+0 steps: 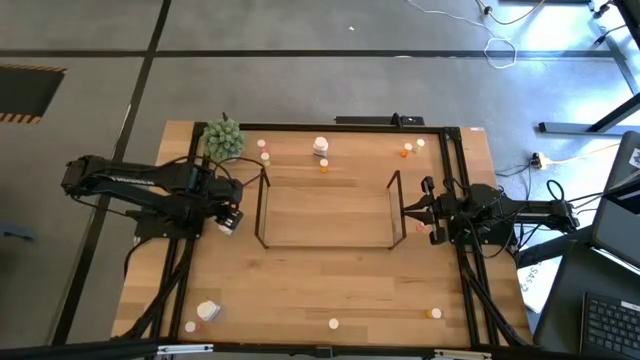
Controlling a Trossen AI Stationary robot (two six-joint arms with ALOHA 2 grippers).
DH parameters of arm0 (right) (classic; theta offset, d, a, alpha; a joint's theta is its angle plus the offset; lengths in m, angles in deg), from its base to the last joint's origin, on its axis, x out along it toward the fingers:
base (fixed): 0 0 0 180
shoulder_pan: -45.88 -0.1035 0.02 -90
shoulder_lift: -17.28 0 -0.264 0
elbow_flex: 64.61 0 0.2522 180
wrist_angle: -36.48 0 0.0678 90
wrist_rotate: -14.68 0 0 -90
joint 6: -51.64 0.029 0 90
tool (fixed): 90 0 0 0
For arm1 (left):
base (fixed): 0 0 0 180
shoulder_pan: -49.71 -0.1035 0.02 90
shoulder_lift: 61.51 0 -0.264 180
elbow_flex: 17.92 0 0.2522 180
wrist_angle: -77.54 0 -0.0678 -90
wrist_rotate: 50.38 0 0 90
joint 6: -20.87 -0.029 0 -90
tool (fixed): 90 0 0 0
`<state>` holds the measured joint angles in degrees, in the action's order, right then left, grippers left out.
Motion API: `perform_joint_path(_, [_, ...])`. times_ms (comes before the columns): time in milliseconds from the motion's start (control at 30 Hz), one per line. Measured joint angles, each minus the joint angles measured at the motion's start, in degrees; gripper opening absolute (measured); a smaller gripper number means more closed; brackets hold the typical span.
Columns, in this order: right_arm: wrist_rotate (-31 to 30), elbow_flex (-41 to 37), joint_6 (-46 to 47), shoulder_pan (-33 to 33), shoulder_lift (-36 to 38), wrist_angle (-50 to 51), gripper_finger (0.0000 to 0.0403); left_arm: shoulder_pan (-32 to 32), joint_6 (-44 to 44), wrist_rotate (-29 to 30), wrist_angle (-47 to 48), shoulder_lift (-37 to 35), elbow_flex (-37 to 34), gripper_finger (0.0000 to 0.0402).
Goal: Pick and place medicine bottles onto shelf by color
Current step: Put the middle left white pill bottle on the shelf
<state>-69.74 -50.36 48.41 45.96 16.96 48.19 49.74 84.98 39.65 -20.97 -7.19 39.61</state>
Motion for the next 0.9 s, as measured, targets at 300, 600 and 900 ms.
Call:
perform_joint_path(300, [0.0,0.0,-0.1,0.0,0.0,0.0,0.0039,0.0,-3.7,2.0,-0.7,0.0,-0.2,0.0261])
perform_joint_path(600, [0.0,0.0,-0.1,0.0,0.0,0.0,0.0039,0.0,-3.1,0.1,-5.6,0.0,-4.6,0.0269])
perform_joint_path(900, [0.0,0.0,0.0,0.0,0.0,0.0,0.0039,0.0,-2.8,-0.3,-8.2,0.0,-7.2,0.0269])
